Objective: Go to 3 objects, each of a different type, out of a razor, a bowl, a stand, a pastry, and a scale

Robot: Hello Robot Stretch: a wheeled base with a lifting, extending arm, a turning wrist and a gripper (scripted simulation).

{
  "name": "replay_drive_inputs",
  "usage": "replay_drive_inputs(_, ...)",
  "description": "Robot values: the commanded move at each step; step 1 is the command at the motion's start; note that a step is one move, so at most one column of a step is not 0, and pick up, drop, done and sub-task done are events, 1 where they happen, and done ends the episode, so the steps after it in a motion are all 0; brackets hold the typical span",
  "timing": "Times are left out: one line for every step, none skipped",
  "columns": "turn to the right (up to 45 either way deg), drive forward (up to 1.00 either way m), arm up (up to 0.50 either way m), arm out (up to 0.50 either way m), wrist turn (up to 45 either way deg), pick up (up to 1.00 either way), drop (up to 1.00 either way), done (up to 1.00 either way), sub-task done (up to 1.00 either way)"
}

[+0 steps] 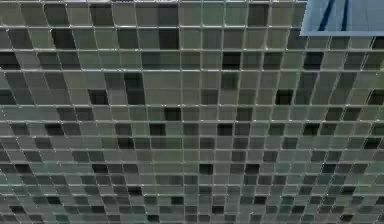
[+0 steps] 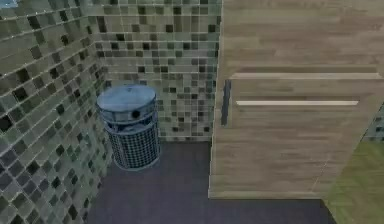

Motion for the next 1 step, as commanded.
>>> replay_drive_inputs(-45.0, 0.00, 0.00, 0.00, 0.0, 0.00, 0.00, 0.00, 0.00)
